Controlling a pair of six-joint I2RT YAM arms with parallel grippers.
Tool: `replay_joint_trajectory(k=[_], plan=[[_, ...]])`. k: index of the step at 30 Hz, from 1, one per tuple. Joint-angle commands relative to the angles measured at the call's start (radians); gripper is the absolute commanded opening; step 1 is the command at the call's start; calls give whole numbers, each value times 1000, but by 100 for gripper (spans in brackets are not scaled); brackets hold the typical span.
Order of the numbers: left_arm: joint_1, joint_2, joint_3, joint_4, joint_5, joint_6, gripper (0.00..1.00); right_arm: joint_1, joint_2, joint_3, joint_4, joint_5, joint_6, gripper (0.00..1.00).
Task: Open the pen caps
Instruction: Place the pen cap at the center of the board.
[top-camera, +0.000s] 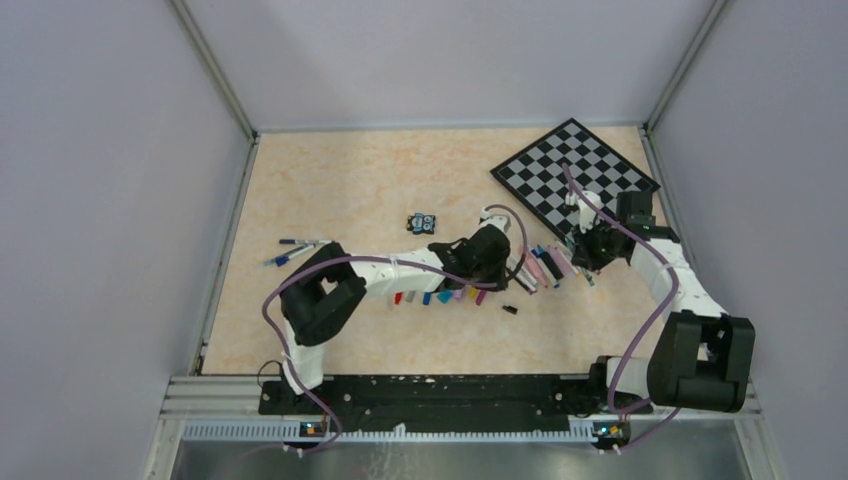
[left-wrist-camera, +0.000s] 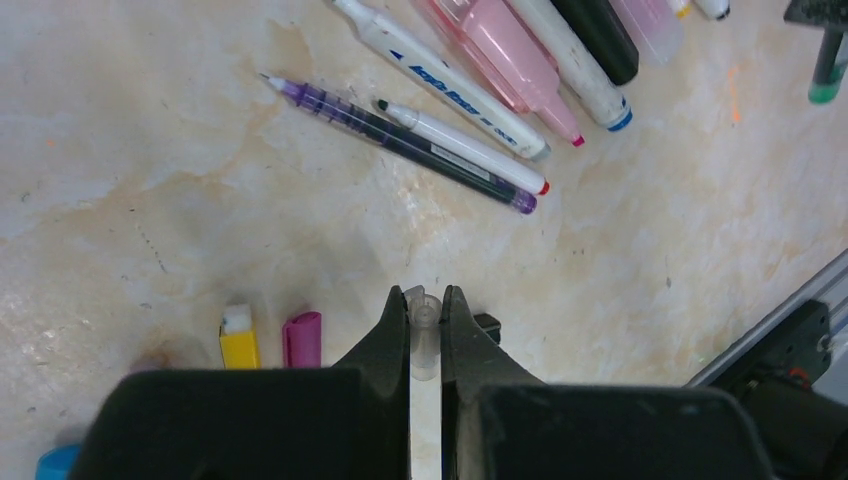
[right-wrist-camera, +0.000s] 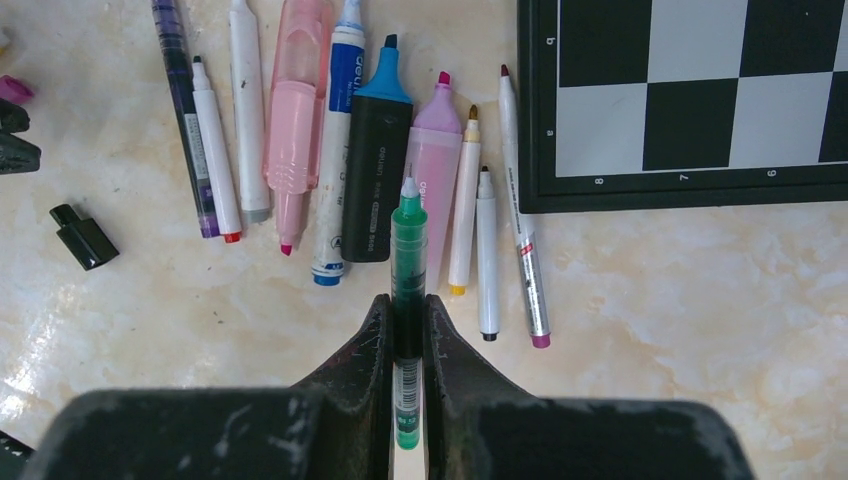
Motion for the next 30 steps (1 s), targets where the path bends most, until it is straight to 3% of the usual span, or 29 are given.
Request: replay_joint_trajectory(k=[1, 7, 12, 21, 30], plan=[[2, 29, 60, -39, -59, -202, 1, -12, 5, 10, 33, 20, 16, 2], [2, 60, 79, -73, -40, -294, 4, -20, 6, 11, 37, 31, 20, 2], [7, 81, 81, -70, -29, -300, 20, -26, 9, 11, 39, 36, 23, 2], [28, 76, 71, -64, 0, -303, 34, -29, 11, 13, 35, 26, 23, 3], [30, -66, 19, 7, 14, -184, 35, -93, 5, 48, -2, 0, -20, 4]])
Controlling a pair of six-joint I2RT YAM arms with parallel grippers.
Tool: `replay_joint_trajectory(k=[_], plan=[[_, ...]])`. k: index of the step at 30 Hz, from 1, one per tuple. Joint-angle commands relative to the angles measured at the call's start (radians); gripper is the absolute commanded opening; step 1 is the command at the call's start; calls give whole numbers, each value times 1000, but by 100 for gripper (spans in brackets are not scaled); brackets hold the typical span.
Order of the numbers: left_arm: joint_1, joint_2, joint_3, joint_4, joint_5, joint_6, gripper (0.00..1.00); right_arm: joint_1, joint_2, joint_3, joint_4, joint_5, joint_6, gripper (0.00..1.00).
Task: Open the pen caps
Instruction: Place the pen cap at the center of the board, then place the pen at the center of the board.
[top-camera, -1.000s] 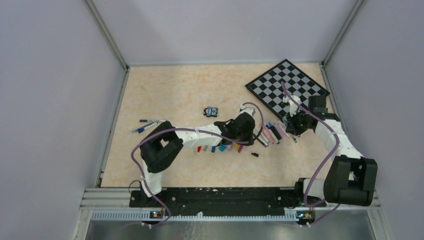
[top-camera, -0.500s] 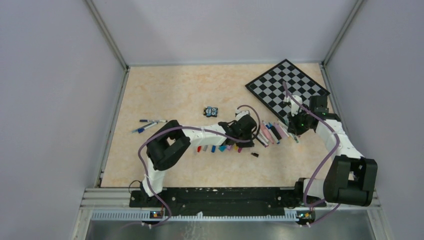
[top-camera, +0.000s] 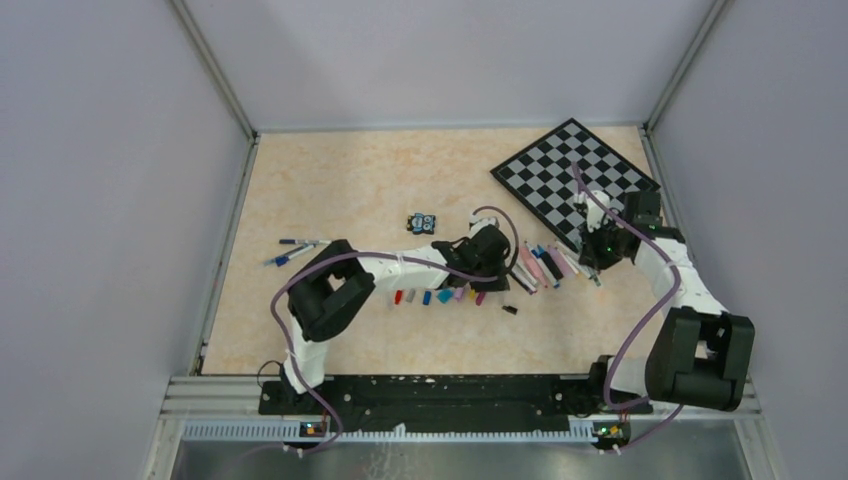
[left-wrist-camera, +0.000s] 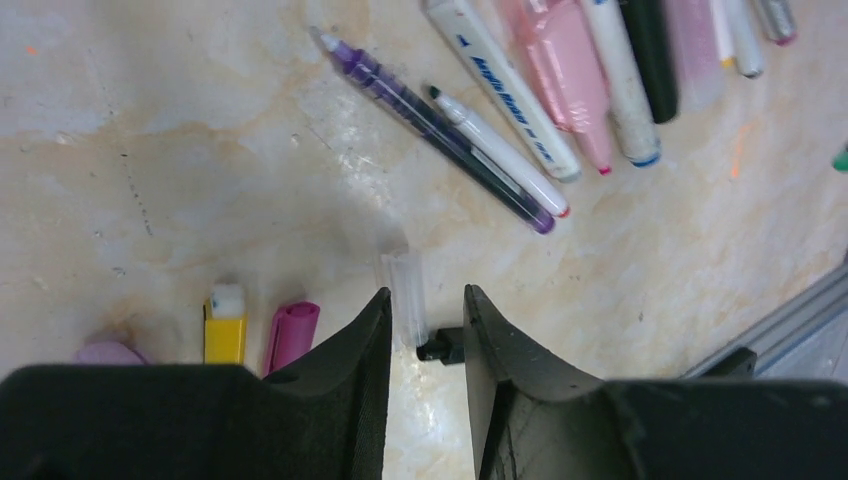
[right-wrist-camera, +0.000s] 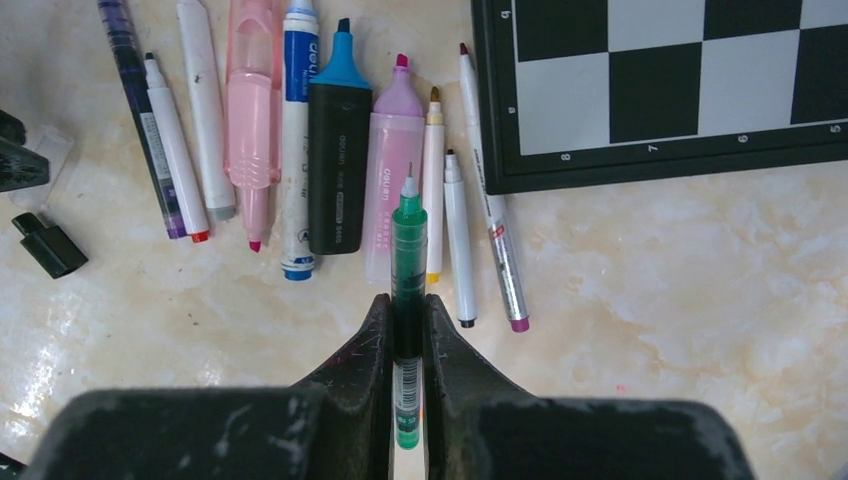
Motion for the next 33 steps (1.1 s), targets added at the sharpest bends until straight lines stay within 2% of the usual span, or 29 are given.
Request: replay_joint_trajectory(k=[1, 3, 7, 12, 14, 16, 24, 33], plan=[[6, -173, -52, 104, 23, 126, 36, -76, -6, 61, -30, -41, -57, 5], [6, -251, -120, 181, 29, 199, 39, -114, 2, 83, -62, -72, -118, 6], [7, -466, -303, 317, -8, 336, 55, -143, 55, 125, -144, -61, -293, 9], [12, -742, -526, 334, -160, 415, 77, -156, 172, 190, -184, 24, -381, 11], [22, -844, -616, 327, -186, 441, 90, -165, 222, 208, -195, 36, -409, 11], [29, -937, -677, 305, -203, 444, 98, -172, 254, 216, -206, 43, -438, 12], [41, -1188, -827, 206, -198, 382, 99, -173, 353, 259, -211, 123, -549, 14], [41, -1280, -864, 121, -224, 364, 99, -164, 474, 383, -283, 97, -551, 16]])
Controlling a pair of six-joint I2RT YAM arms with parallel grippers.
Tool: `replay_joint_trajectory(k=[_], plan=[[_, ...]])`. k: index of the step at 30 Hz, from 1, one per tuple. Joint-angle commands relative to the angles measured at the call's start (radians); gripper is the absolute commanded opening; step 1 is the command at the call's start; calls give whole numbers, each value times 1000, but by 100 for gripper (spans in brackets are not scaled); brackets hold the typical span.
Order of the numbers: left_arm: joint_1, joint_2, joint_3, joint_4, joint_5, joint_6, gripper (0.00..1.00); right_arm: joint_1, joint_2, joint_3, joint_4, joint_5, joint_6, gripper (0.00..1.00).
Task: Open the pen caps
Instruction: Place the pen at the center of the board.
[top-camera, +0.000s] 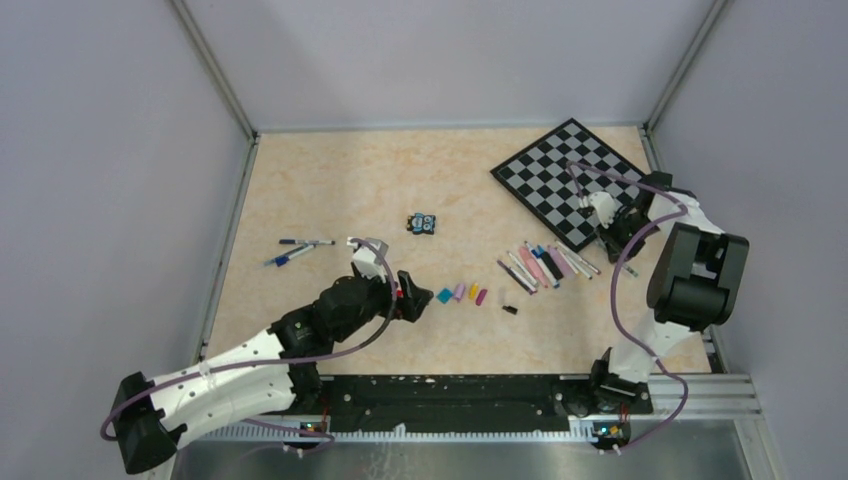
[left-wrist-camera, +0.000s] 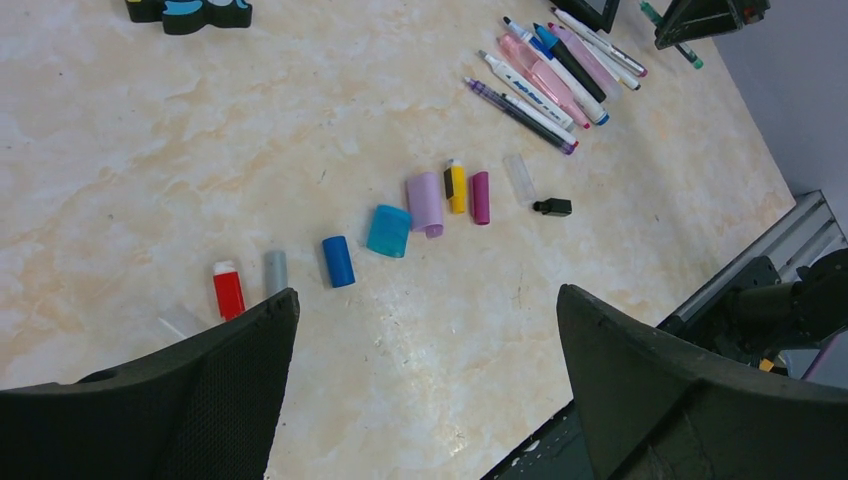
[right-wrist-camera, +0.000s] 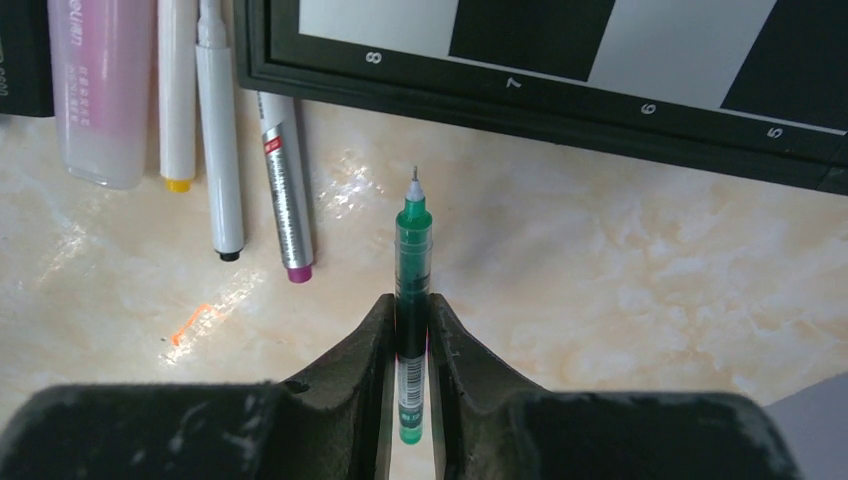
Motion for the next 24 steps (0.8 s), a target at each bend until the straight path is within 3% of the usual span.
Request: replay_joint_trajectory(k=[1, 14, 24], plan=[[2, -21, 1, -18, -26, -6, 99, 4, 42, 69, -49, -5, -20, 16], [2, -7, 8, -23, -26, -5, 99, 60, 59, 29, -2, 81, -13, 20], [2, -35, 17, -28, -38, 22, 99, 61, -24, 107, -110, -36, 45, 23]])
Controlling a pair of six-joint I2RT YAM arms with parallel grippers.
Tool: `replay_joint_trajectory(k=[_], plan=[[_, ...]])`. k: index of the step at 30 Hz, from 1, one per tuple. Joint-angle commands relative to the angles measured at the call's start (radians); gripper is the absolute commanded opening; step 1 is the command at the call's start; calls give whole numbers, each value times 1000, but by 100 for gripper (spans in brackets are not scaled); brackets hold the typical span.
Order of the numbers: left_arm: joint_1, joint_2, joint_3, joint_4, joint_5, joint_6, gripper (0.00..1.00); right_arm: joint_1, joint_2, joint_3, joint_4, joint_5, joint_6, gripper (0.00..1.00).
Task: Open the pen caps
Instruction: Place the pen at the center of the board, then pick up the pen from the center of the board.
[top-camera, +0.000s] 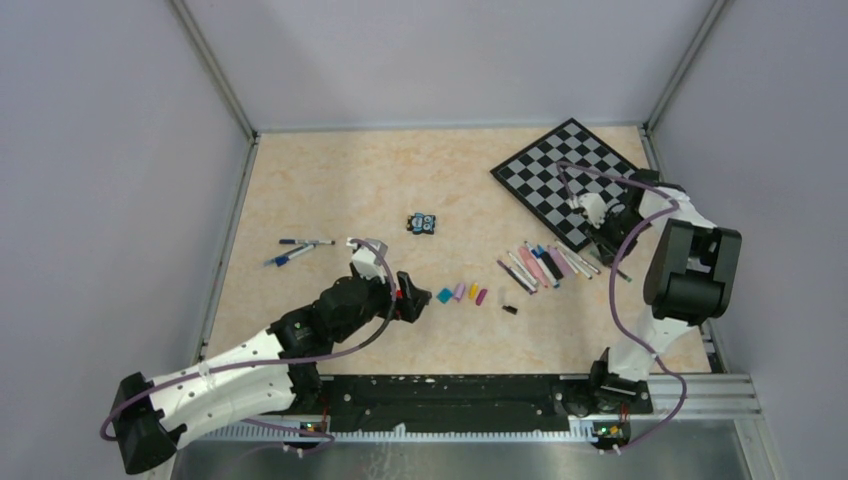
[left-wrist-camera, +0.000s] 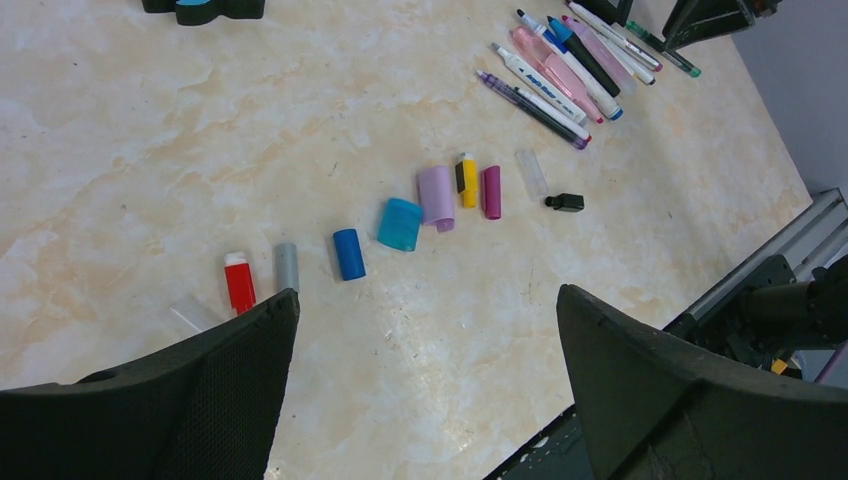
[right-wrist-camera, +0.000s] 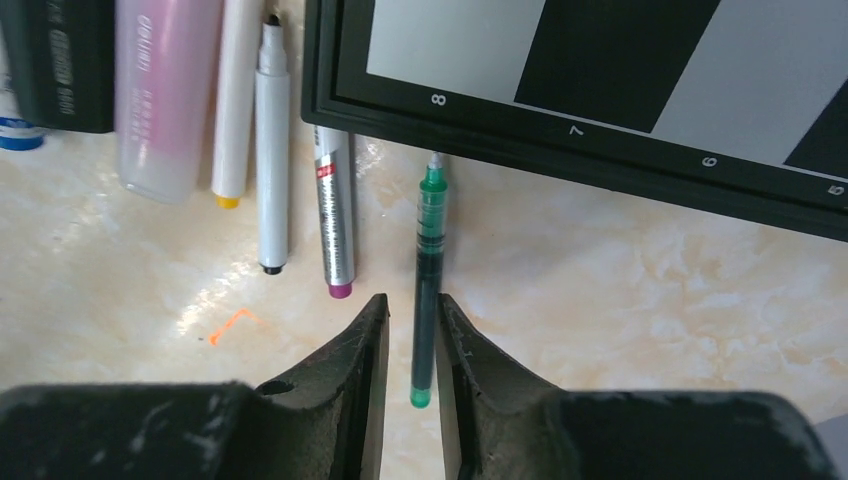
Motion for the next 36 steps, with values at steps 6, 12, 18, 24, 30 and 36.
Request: replay_joint_trajectory(k=[6, 12, 18, 24, 30, 36], plan=[[9, -51, 26, -3, -44, 58, 99, 14, -217, 57, -135, -220, 84, 24], [81, -33, 70, -38, -31, 105, 99, 59, -436, 26, -118, -521, 268, 25], [294, 46, 139, -100, 103, 171, 99, 58, -635, -200, 218, -796, 549, 34], [453, 192, 215, -164, 101, 186, 99, 46, -783, -406, 439, -862, 688, 48], [706, 337, 223, -92, 299, 48, 99, 46, -796, -383, 414, -812, 686, 49], [834, 442, 340, -192, 166, -82, 98, 47, -812, -378, 406, -761, 686, 49]])
